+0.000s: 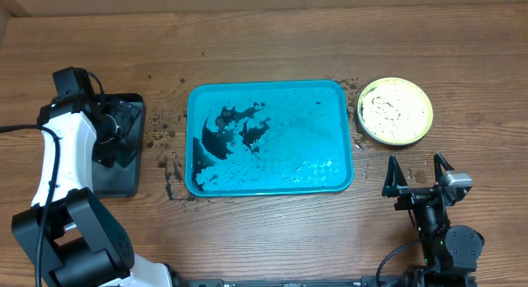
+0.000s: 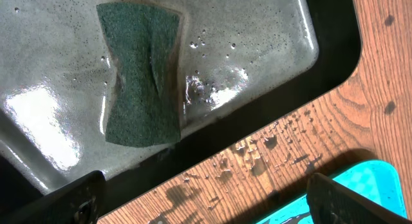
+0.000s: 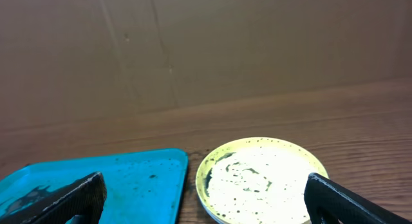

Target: Clean dirty plates on tray and stack at the side

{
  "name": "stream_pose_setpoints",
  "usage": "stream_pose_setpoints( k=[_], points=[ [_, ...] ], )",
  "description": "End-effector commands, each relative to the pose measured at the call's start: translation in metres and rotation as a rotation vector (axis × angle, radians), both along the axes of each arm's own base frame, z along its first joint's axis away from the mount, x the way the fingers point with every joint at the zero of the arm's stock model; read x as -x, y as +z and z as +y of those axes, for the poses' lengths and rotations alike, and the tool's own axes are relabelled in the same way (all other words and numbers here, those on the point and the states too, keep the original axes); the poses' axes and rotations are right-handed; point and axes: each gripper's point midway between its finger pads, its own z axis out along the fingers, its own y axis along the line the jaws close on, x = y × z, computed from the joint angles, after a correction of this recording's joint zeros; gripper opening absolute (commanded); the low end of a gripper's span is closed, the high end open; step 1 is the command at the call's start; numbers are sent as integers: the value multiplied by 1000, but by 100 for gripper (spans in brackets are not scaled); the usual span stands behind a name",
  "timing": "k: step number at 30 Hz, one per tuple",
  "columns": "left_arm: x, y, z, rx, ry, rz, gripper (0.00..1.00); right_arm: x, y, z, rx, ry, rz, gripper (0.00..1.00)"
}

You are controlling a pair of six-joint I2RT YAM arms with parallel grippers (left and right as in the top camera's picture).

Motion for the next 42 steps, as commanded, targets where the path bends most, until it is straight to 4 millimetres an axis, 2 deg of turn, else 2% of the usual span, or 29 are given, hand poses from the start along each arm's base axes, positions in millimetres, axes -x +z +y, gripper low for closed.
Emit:
stream_pose_setpoints(
  k=[1,29,32,34,36,42],
  points=[
    [-4,7,0,-10,-12,-21,100,0,-2,-4,14,-24,-3,100],
    [-1,6,-5,11,-24,-10,100,0,-2,-4,14,-24,-3,100],
    [-6,8,-17,-28,-183,-10,100,0,-2,-4,14,-24,-3,100],
    [-13,15,-32,-89,-385,-28,100,0,-2,-4,14,-24,-3,100],
    [-17,28,-45,-152,-509,-53,100,0,-2,-4,14,-24,-3,100],
    [-20,84,-78,-345,-645,-155,100,0,-2,-4,14,-24,-3,100]
  ],
)
